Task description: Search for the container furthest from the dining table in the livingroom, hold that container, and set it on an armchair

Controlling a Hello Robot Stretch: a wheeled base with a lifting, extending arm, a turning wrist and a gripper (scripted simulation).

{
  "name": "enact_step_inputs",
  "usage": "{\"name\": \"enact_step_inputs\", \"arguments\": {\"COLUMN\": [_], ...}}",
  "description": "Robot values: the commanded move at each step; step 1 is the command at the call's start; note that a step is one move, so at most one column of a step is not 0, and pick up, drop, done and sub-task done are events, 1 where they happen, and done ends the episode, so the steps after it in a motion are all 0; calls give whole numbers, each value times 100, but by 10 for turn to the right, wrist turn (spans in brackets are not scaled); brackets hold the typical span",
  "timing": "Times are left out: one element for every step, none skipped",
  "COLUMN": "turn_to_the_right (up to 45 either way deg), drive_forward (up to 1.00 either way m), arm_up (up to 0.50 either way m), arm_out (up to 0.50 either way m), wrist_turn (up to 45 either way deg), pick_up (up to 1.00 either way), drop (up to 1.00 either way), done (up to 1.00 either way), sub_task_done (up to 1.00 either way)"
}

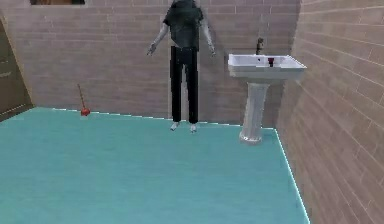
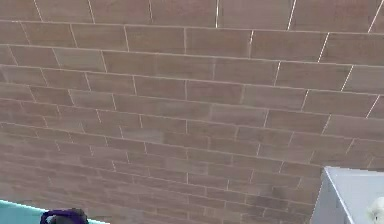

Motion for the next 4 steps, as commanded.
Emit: {"name": "enact_step_inputs", "arguments": {"turn_to_the_right": [0,-450,-150,0], "drive_forward": [15,0,0,100], "arm_up": [0,0,0,0], "arm_out": [0,0,0,0], "wrist_turn": [0,0,0,0], "pick_up": [0,0,0,0], "drop": [0,0,0,0], "done": [0,0,0,0], "sub_task_done": [0,0,0,0]}}
